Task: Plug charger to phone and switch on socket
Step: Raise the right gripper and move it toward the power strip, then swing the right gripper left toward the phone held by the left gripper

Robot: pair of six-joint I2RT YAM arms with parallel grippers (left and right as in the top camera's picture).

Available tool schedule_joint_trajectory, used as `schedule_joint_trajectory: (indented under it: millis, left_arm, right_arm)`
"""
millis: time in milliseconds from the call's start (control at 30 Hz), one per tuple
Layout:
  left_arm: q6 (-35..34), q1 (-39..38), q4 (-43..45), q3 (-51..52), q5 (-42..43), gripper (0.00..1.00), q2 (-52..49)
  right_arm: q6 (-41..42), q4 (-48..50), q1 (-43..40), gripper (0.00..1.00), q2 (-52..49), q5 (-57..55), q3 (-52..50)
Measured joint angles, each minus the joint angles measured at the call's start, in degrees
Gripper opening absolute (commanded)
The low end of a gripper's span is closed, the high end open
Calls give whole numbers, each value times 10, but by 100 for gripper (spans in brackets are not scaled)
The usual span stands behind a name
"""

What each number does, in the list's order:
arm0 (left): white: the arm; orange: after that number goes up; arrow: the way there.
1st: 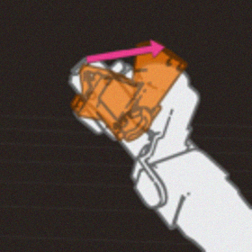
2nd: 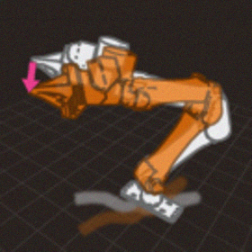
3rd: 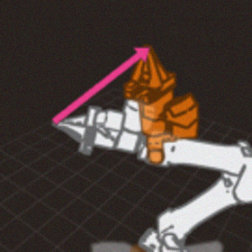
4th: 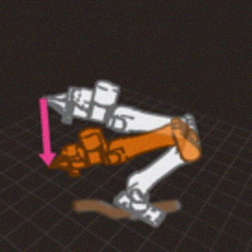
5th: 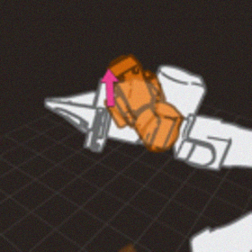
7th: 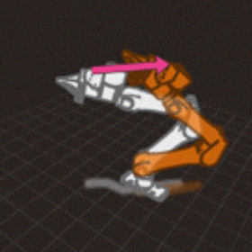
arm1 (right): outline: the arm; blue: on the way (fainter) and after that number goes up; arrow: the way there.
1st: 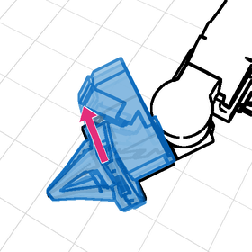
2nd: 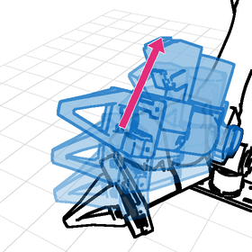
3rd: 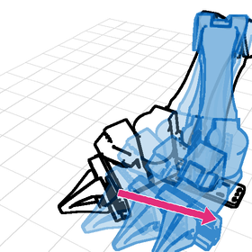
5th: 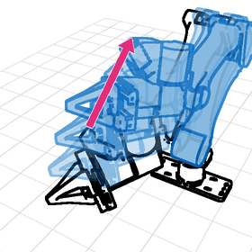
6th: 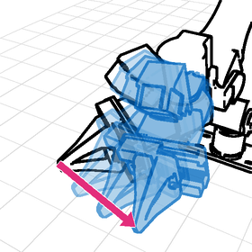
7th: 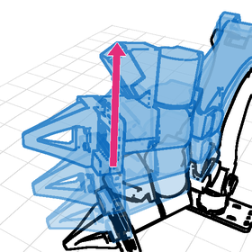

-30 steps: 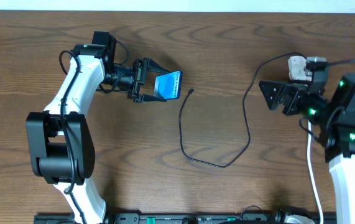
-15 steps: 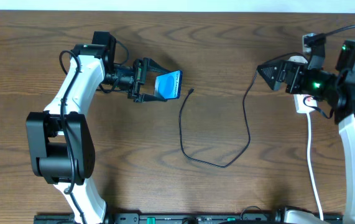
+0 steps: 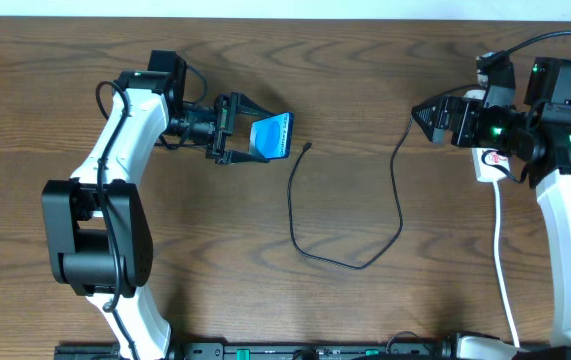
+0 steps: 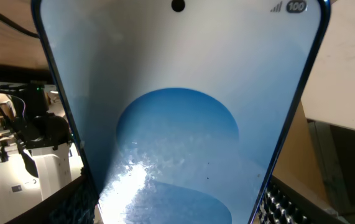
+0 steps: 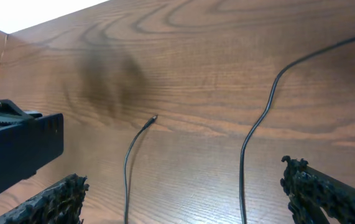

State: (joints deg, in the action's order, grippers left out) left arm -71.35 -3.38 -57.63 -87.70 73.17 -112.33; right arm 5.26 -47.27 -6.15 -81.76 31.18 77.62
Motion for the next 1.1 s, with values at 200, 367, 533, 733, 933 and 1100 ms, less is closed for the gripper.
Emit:
schedule_joint_trajectory:
  millis: [200, 367, 533, 733, 933, 1100]
  left_arm:
    - [0, 0, 0, 0, 0, 64, 0]
    - [0, 0, 0, 0, 0, 64, 0]
    - [0, 0, 0, 0, 0, 64, 0]
    - [0, 0, 0, 0, -14, 64, 0]
    - [0, 0, 0, 0, -60, 64, 0]
    - [0, 0, 0, 0, -90, 64, 0]
  right_arm:
    - [9, -11, 9, 97, -24, -3, 0]
    - [43, -7, 23, 87, -30, -7, 0]
    - [112, 2, 35, 80, -40, -17, 0]
    - [168, 27, 65, 80, -70, -16, 0]
    - [192, 69, 112, 84, -80, -7, 0]
    - [205, 86, 136, 84, -84, 0, 0]
